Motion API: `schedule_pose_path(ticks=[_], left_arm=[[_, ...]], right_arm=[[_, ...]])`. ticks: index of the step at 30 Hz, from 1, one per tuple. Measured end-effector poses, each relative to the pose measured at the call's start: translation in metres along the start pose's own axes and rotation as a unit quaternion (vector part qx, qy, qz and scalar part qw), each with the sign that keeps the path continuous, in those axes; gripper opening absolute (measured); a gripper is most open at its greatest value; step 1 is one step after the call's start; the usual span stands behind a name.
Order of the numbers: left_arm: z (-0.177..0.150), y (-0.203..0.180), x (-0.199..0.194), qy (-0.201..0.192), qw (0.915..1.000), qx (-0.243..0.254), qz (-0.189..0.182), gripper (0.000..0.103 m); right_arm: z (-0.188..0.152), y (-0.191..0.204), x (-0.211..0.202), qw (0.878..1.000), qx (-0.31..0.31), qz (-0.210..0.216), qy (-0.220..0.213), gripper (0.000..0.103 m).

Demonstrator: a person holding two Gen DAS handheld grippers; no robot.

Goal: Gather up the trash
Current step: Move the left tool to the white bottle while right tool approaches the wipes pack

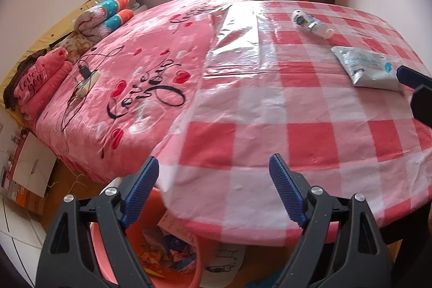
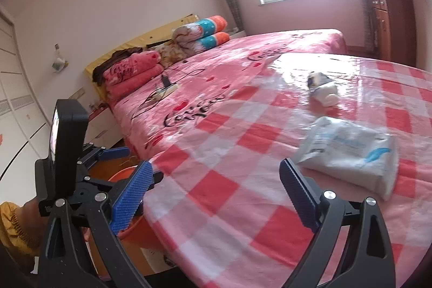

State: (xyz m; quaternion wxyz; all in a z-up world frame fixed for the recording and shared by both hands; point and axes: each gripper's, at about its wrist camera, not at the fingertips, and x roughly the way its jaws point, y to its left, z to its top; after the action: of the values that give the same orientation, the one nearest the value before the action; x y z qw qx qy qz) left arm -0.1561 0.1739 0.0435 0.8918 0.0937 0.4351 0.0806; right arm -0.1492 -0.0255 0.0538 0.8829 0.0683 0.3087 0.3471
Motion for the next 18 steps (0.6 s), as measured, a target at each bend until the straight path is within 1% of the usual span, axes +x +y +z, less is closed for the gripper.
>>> schedule_pose_path(ticks=[5,7,9,12,14,16,17,18], left_arm=[[0.006,-0.018,0.002,0.004,0.9997,0.01,-0.022,0.084],[0.007,-0.025,0.002,0.005,0.9994,0.012,-0.033,0.084],[0.01,-0.033,0.0,0.006,0.9986,0.012,-0.05,0.084],[0.015,-0.046,-0.003,0.006,0.9965,0.007,-0.083,0.084],[0.02,-0.057,-0.004,0.008,0.994,0.003,-0.109,0.084],[0.024,-0.069,-0.004,0.013,0.989,-0.004,-0.147,0.084],[0.028,-0.076,-0.004,0.018,0.9847,-0.009,-0.173,0.084],[0.03,-0.082,-0.003,0.02,0.9822,-0.013,-0.186,0.084]], right_arm=[[0.001,-0.023,-0.009,1.0,0.018,-0.016,-0.01,0.094],[0.003,-0.031,-0.013,0.999,0.024,-0.027,-0.017,0.094],[0.005,-0.042,-0.018,0.998,0.029,-0.043,-0.023,0.094],[0.006,-0.061,-0.026,0.996,0.032,-0.074,-0.031,0.094],[0.007,-0.078,-0.031,0.994,0.048,-0.094,-0.035,0.094],[0.007,-0.095,-0.035,0.991,0.073,-0.102,-0.04,0.094],[0.007,-0.107,-0.039,0.989,0.089,-0.111,-0.045,0.094],[0.007,-0.115,-0.042,0.987,0.097,-0.12,-0.048,0.094]])
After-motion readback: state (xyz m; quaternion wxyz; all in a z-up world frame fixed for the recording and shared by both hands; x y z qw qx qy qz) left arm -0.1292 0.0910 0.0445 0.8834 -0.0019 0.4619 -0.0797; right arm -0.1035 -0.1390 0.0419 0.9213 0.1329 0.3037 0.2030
